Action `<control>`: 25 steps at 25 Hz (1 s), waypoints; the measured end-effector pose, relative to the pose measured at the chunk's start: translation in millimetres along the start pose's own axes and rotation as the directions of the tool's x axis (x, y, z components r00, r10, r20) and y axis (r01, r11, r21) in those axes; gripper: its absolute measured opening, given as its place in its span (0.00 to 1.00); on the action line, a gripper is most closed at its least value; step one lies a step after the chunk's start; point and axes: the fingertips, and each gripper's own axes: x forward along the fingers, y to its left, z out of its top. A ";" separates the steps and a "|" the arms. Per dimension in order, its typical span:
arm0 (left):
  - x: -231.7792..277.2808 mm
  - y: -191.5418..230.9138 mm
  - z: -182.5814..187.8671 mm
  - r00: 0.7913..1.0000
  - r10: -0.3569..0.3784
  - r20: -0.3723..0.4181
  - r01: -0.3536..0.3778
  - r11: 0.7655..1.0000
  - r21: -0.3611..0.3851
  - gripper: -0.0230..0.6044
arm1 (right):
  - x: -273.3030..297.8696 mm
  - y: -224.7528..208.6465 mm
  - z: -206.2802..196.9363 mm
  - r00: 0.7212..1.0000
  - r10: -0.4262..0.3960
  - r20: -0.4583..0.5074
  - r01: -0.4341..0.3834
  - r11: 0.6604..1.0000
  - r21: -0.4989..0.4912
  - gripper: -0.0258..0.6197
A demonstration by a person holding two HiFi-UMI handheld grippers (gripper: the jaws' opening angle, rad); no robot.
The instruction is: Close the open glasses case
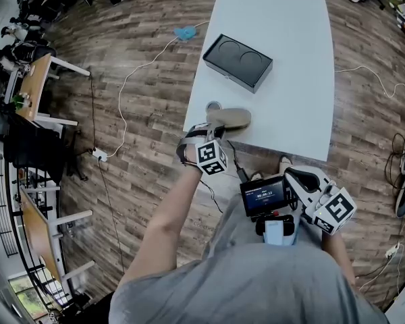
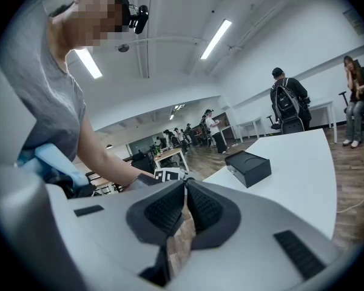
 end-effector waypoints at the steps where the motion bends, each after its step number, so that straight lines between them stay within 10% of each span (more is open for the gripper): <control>1: 1.6 -1.3 -0.3 1.000 -0.002 -0.003 0.002 1.000 0.002 0.10 | 0.6 -0.6 0.0 1.000 0.001 -0.001 -0.001 1.000 0.000 0.09; 25: 15.9 -23.2 -8.3 0.997 -0.065 -0.036 0.065 0.998 -0.004 0.10 | -0.9 2.4 10.4 1.000 -0.013 0.004 0.013 1.000 -0.018 0.09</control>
